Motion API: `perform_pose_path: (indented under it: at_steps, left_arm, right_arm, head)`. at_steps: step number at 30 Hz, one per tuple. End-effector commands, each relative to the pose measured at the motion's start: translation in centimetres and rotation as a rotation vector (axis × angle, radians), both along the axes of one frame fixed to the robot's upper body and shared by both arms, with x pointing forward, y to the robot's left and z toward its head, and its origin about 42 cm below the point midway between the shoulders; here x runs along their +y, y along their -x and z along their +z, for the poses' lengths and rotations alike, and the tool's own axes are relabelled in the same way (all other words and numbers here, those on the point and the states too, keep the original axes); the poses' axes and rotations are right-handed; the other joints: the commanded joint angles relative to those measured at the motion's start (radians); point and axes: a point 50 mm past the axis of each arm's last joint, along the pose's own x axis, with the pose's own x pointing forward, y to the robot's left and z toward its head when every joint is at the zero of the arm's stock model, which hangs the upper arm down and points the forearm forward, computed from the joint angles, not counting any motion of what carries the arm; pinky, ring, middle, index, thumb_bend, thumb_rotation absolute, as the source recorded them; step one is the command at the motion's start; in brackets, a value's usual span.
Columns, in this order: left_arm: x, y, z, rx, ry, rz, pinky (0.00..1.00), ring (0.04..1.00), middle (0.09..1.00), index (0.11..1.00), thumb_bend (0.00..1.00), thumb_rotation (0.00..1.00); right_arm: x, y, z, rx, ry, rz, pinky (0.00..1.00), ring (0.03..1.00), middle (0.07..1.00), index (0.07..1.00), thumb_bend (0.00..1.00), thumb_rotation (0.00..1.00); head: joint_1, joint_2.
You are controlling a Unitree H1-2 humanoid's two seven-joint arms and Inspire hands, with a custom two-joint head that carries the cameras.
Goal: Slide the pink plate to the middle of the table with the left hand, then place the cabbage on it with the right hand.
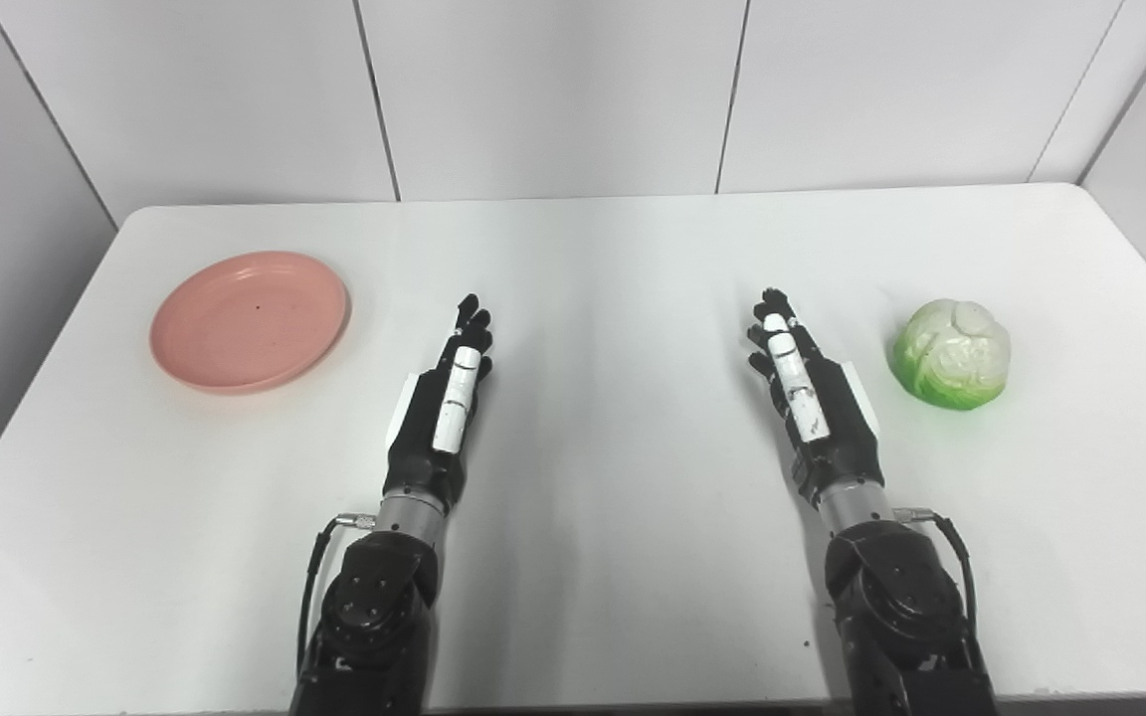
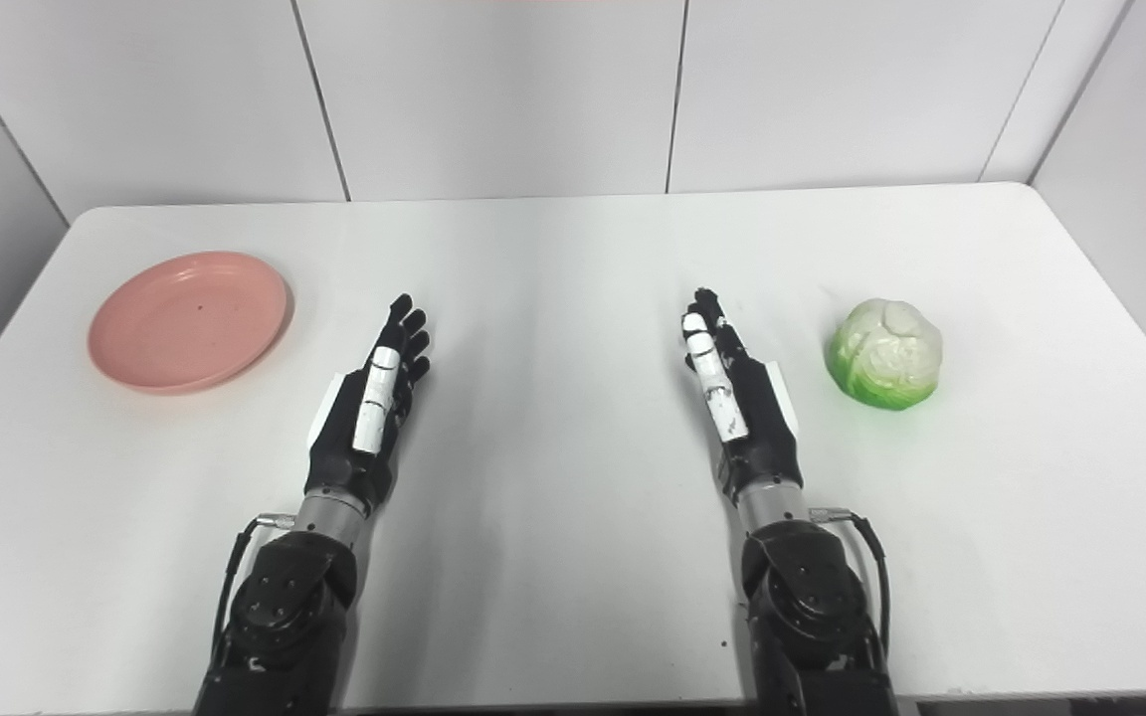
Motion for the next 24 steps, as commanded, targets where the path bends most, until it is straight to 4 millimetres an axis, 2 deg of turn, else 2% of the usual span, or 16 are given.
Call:
perform_pose_path:
  at_steps: [1,5,12,24]
  left_arm:
    - [-0.24,-0.96,2.23,-0.083,0.002,-0.002,1.00,1.000,1.000,1.000,0.68,1.00]
    - [-0.21,-1.02,2.23,-0.084,-0.009,-0.004,1.00,1.000,1.000,1.000,0.67,1.00]
    - [-0.28,-1.00,2.24,-0.078,0.013,-0.025,1.00,1.000,1.000,1.000,0.67,1.00]
    - [-0.24,-1.01,2.22,-0.069,0.008,-0.025,1.00,1.000,1.000,1.000,0.68,1.00]
  right_arm:
    - [0.37,-0.78,2.32,-0.092,0.010,0.034,1.00,0.970,0.977,0.976,0.65,0.93]
    - [0.32,-0.84,2.39,-0.088,0.012,0.041,1.00,0.979,0.987,0.985,0.64,0.94]
    - [0.40,-0.93,2.31,-0.089,-0.008,0.015,0.98,0.962,0.967,0.963,0.66,0.90]
    - [0.40,-0.88,2.30,-0.088,-0.007,0.020,0.98,0.963,0.969,0.966,0.66,0.91]
  head:
    - [0.002,0.002]
    - [0.002,0.000]
    - [0.002,0.000]
    - [0.000,0.000]
